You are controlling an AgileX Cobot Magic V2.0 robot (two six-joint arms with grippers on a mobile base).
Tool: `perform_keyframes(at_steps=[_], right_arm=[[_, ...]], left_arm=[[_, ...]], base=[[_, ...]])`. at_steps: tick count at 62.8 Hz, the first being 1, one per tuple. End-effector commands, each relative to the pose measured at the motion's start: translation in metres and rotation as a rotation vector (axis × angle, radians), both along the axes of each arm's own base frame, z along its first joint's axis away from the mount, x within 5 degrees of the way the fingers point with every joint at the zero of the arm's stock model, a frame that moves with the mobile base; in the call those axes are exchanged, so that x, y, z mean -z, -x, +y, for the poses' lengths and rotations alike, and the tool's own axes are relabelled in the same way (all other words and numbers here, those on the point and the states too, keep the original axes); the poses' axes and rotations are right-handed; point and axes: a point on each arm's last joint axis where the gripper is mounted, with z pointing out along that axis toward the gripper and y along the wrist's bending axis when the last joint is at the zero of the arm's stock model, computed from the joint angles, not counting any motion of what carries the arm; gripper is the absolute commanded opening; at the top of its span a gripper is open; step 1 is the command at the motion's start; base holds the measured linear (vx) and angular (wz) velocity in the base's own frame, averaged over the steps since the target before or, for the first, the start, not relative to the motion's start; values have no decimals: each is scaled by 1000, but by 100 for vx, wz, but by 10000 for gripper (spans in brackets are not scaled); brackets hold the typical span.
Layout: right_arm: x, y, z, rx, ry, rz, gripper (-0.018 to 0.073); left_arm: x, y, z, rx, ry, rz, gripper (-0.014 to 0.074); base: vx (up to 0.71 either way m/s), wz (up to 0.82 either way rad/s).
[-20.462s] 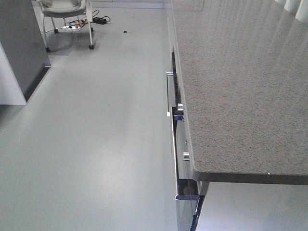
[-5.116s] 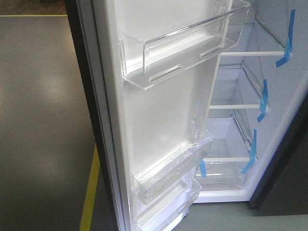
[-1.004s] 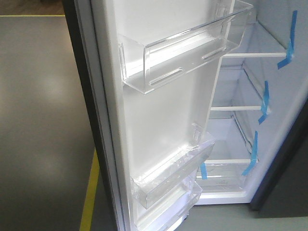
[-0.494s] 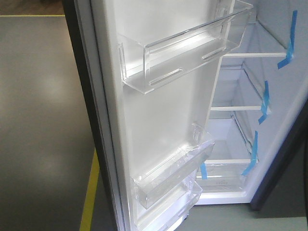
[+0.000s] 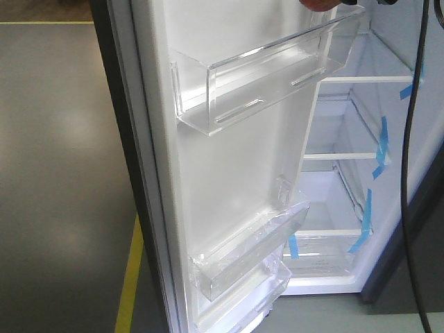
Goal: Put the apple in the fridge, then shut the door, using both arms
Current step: 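Lower the apple into the upper door bin and open the right gripper, then raise the open right gripper away from the apple in the bin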
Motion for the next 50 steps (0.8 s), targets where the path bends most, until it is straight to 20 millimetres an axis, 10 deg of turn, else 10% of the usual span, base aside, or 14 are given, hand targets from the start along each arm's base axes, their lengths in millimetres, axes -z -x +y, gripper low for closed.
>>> perform_keyframes(at_steps=[1, 15, 29, 50], right_arm=[[-28, 12, 0, 23, -67, -89, 382], [-26, 10, -1, 31, -50, -88, 619], [-28, 11, -1, 37, -59, -96, 587], [-63, 61, 3, -25, -20, -154, 53]], left_arm=[[2, -1, -1, 18, 4, -64, -6], [2, -1, -1, 18, 4, -65, -6], [1, -1, -1, 18, 6, -69, -6], [-2, -1, -2, 18, 197, -127, -6]], base=[[0, 0], [0, 0], [0, 0], [0, 0]])
